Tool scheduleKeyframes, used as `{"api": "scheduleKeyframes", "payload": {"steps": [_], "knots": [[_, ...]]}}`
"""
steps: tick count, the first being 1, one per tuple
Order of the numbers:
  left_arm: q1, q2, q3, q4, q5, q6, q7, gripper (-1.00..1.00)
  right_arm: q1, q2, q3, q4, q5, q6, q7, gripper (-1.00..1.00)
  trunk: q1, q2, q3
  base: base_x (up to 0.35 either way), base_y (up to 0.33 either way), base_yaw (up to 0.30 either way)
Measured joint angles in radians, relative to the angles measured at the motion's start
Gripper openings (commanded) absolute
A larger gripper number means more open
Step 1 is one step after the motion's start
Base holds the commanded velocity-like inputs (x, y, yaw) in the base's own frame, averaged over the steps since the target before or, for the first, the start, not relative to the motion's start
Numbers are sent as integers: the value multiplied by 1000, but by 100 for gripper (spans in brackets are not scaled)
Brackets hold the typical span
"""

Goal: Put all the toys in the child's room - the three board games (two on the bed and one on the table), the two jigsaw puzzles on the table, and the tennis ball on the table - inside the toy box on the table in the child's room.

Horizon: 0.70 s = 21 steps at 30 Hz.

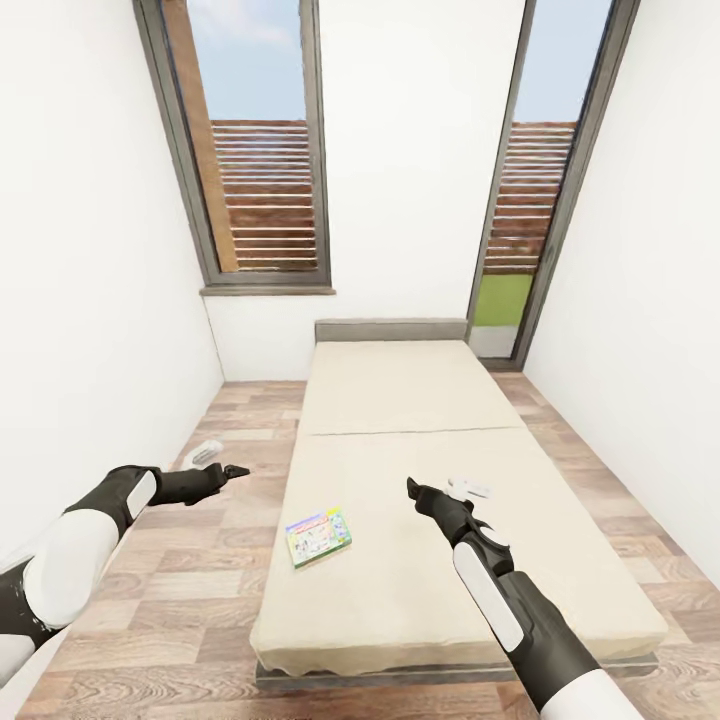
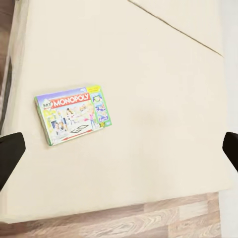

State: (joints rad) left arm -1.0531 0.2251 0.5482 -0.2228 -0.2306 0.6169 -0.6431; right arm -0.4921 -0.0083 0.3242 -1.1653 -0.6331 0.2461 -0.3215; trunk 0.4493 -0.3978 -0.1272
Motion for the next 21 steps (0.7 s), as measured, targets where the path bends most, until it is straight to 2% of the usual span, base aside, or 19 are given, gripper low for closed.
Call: {"api": "scheduleKeyframes", "payload": {"steps": [9,15,21], "knots": [[2,1,0,0,0,0,1,100,0,-1,0,0,0,0,0,100,0,0,0,1,0,249],[3,0,0,0,0,0,3,100,1,-1,0,-1,0,0,1,100,0,0,0,0,-26,64],[3,-2,0,0,0,-1,3,100,1,-1,0,-1,0,0,1,100,0,0,0,54,-187,9]]}}
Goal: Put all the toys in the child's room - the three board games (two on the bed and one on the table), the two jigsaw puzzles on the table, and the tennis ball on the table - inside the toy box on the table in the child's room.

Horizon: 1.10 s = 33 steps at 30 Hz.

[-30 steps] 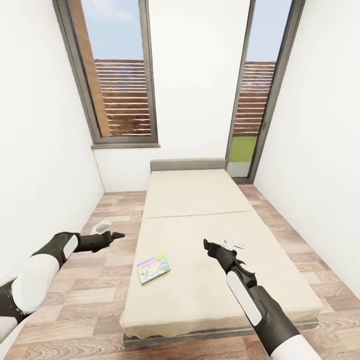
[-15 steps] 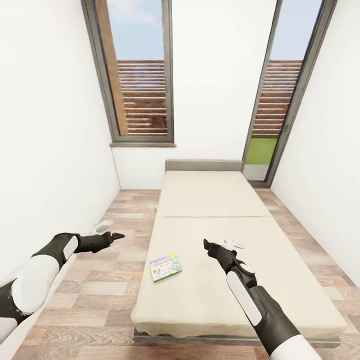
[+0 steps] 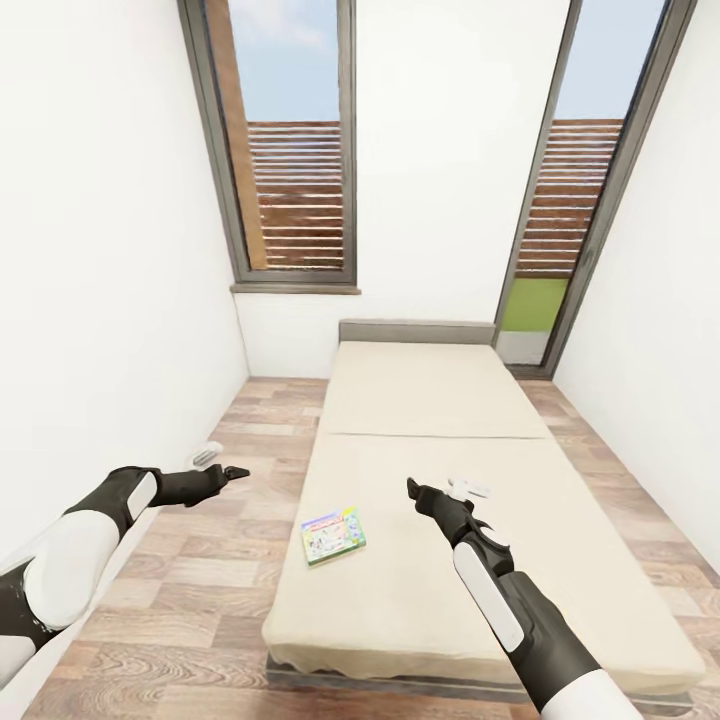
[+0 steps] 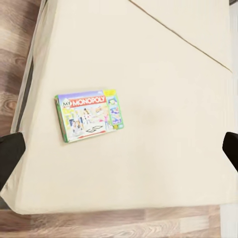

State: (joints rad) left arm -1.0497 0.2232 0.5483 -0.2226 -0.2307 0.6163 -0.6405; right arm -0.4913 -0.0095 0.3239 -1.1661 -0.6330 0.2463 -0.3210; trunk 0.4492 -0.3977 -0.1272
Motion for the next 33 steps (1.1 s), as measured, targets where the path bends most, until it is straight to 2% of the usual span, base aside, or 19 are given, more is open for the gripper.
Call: {"api": "scheduleKeyframes", "payload": {"steps": [26,33], "knots": [[4,-8,0,0,-3,-1,1,100,0,0,0,3,0,1,1,100,0,0,0,84,-19,0],[4,-10,0,-1,-3,-1,0,100,0,0,-1,3,0,0,1,100,0,0,0,70,0,-117]]}}
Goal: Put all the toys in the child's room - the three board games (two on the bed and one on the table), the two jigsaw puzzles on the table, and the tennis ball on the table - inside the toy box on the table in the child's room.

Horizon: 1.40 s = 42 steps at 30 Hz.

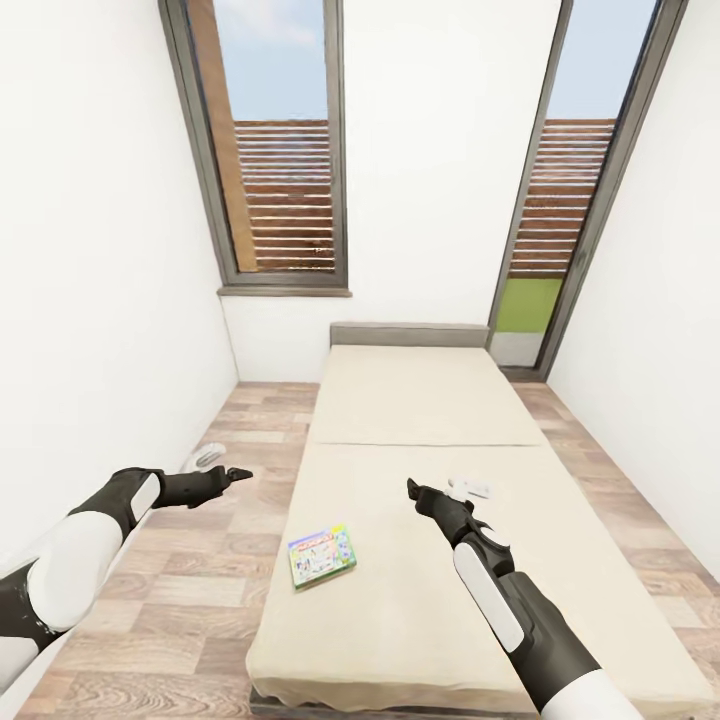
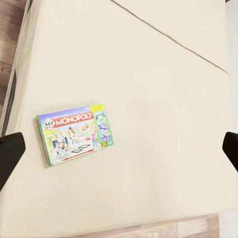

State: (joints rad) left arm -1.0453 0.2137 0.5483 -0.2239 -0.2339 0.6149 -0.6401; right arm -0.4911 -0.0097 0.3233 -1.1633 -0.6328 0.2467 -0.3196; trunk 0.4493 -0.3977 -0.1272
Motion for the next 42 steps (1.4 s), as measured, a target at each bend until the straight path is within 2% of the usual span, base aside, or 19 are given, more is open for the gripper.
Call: {"api": "scheduleKeyframes", "payload": {"steps": [24,32,37,42], "knots": [[0,-1,0,0,0,-1,3,100,0,0,0,-2,0,-2,0,100,0,0,0,12,0,-12],[0,-17,0,0,-2,2,19,100,0,0,1,-4,0,-2,1,100,0,0,0,1,0,0],[0,-18,0,0,-3,-15,65,100,0,1,1,-2,0,-2,1,100,0,0,0,0,0,0],[0,-32,-1,1,-2,-38,162,100,0,1,1,-5,0,-2,0,100,0,0,0,0,0,0]]}}
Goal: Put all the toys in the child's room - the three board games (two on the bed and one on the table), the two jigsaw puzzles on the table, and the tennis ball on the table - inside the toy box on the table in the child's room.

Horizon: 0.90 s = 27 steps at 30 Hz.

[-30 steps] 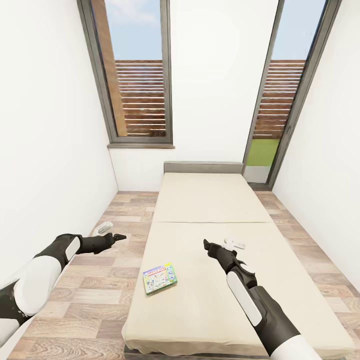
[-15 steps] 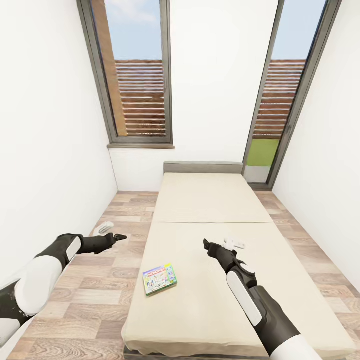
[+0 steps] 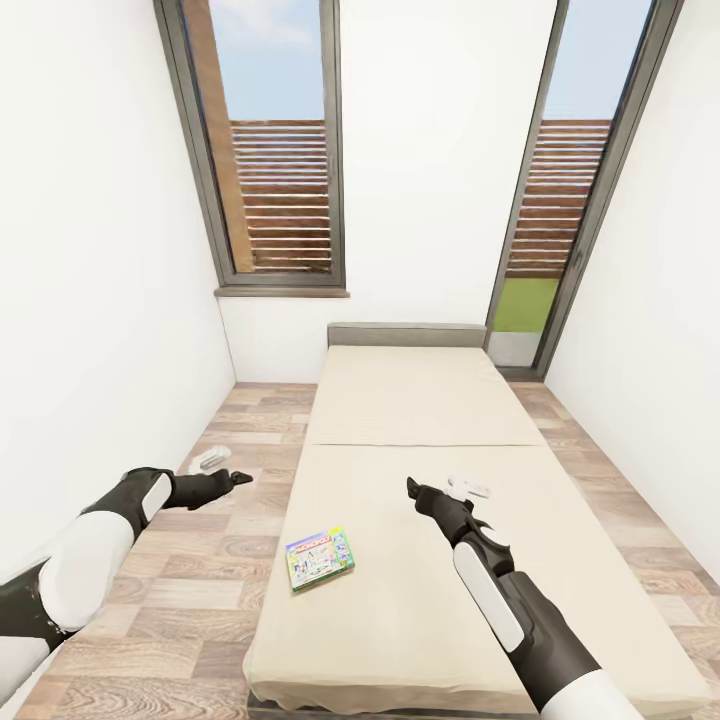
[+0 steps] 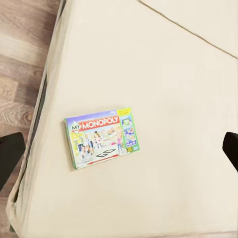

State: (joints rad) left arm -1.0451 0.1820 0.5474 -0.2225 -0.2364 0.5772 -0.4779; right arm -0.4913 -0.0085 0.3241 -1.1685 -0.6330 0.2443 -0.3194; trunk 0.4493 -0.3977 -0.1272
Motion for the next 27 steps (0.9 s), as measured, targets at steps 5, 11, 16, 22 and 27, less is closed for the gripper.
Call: {"api": "scheduleKeyframes", "payload": {"steps": [5,11,16,22,27], "knots": [[0,-45,-1,4,-2,-51,156,100,1,-1,0,-16,0,1,-1,100,0,0,0,0,0,0],[0,-73,-1,7,-2,-107,292,100,2,-3,-1,-88,1,22,-6,100,0,0,0,0,0,0],[1,-81,-2,9,-2,-119,341,100,44,-1,-7,-199,3,135,-31,100,0,0,0,0,0,0],[2,-98,-2,9,-4,-120,351,100,60,4,-10,-295,-1,272,-251,100,0,0,0,0,0,0],[4,-124,-3,9,-5,-122,354,100,63,6,0,-319,-8,295,-327,100,0,0,0,0,0,0]]}}
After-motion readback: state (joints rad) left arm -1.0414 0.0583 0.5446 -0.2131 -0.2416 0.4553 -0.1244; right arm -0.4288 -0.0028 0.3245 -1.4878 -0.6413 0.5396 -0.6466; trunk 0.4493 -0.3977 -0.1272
